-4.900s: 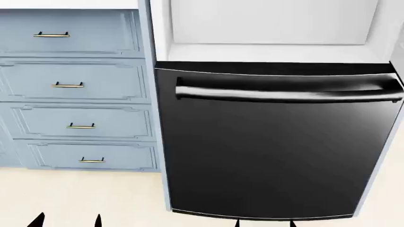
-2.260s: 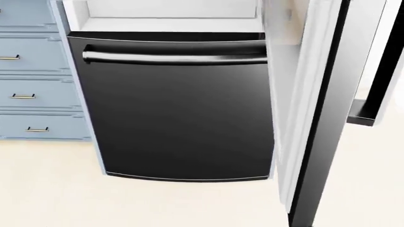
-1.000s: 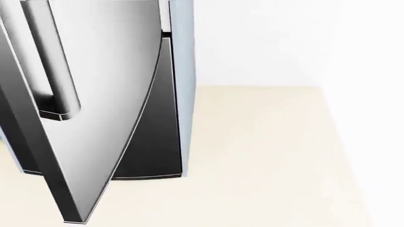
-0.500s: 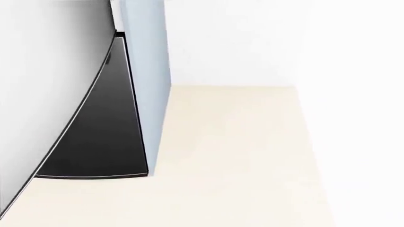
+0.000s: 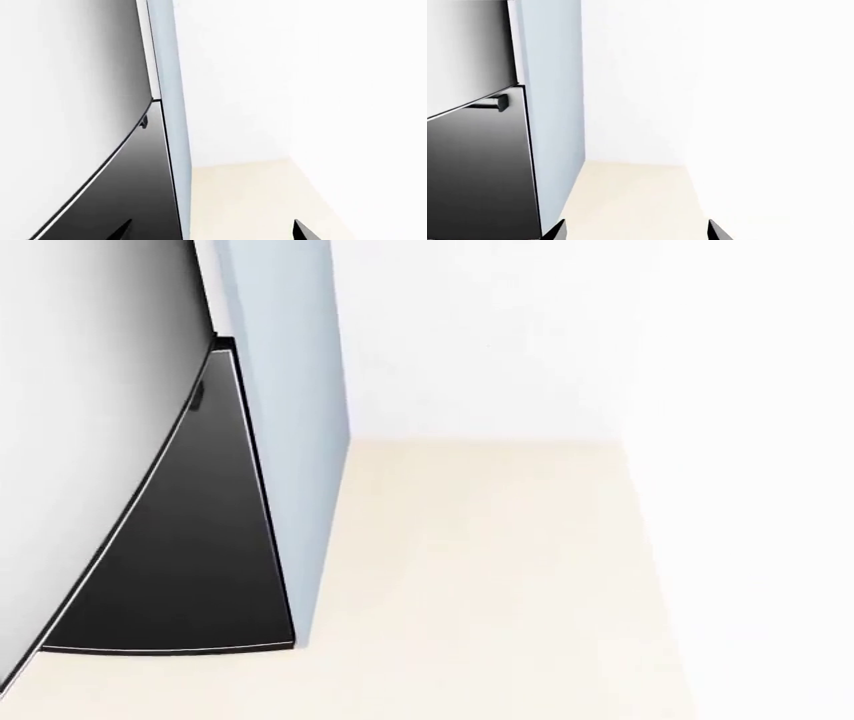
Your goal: Close the fridge door
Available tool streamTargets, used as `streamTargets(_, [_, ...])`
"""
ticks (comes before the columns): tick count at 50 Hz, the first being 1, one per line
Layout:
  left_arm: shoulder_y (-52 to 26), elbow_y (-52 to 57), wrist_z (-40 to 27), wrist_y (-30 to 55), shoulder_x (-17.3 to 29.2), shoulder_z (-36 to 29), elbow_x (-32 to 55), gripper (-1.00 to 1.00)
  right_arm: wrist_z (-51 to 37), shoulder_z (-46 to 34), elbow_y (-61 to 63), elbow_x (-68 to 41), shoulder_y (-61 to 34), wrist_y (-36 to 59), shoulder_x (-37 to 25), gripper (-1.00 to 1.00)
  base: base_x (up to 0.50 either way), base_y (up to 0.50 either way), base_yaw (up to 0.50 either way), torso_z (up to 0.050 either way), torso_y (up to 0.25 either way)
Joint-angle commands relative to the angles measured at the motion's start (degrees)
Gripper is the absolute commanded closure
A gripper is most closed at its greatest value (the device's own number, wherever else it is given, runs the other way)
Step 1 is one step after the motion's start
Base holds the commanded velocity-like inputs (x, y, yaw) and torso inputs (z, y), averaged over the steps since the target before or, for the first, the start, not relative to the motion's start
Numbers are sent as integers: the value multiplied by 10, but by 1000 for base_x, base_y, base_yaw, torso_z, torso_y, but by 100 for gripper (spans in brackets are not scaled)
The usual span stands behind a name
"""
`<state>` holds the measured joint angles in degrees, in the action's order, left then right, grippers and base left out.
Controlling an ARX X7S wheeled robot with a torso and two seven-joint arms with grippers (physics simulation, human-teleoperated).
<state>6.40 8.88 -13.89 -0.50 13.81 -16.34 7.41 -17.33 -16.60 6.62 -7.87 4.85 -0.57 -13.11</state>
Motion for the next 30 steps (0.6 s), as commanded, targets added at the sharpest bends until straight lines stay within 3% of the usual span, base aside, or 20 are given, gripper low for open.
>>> streamTargets(1, [-24,-25,4,-1,-12,17,-1,-100,17,13,-15,-1,-22,11,10,-100,500,-16,0,0,0])
streamTargets(30, [-25,-25,-4,-3,-6,9,6,-100,8,5,-12,-10,-22,9,2,-100,500,-16,0,0,0])
